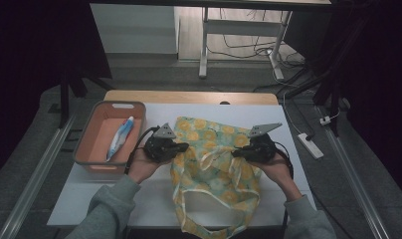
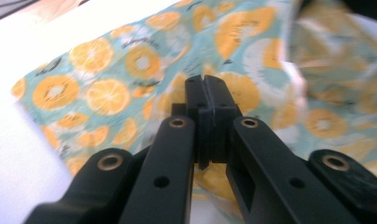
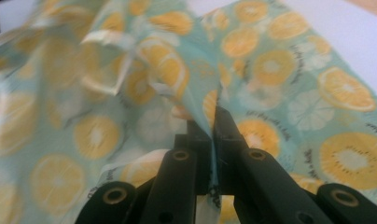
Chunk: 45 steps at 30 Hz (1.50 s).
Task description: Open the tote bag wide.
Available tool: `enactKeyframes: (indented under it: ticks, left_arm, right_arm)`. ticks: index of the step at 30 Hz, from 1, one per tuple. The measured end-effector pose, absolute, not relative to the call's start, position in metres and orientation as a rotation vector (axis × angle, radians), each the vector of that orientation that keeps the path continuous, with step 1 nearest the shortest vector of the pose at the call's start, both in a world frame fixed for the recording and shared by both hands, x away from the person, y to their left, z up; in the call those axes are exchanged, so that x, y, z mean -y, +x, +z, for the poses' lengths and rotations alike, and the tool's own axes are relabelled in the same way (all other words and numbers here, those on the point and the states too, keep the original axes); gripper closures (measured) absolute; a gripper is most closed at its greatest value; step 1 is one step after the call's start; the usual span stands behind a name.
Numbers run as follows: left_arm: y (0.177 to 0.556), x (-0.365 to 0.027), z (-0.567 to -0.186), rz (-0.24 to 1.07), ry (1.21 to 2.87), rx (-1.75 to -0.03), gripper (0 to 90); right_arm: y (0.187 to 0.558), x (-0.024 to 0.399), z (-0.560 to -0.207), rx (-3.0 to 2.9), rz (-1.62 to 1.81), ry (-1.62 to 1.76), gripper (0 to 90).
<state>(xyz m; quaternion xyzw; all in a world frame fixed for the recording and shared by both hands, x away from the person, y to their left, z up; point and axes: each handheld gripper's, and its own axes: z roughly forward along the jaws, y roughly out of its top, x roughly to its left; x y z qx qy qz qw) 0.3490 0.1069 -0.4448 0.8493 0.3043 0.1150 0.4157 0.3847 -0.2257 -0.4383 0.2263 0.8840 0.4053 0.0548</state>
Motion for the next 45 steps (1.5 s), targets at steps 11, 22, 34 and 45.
enactKeyframes:
  ticks: [11,22,34,45]
  left_arm:
    - [0.375,-0.089,-0.475,0.311,2.254,-0.859,88.8]
    - [0.345,-0.102,-0.447,0.299,2.161,-0.746,47.9]
    - [0.319,-0.107,-0.410,0.301,2.102,-0.648,34.0]
    - [0.328,-0.121,-0.412,0.312,2.105,-0.706,32.5]
  right_arm:
    - [0.384,0.212,-0.455,-2.737,1.194,0.677,86.9]
    - [0.390,0.206,-0.465,-2.703,1.211,0.729,87.0]
    - [0.407,0.197,-0.465,-2.668,1.263,0.783,87.0]
    - [0.415,0.197,-0.469,-2.643,1.263,0.822,87.0]
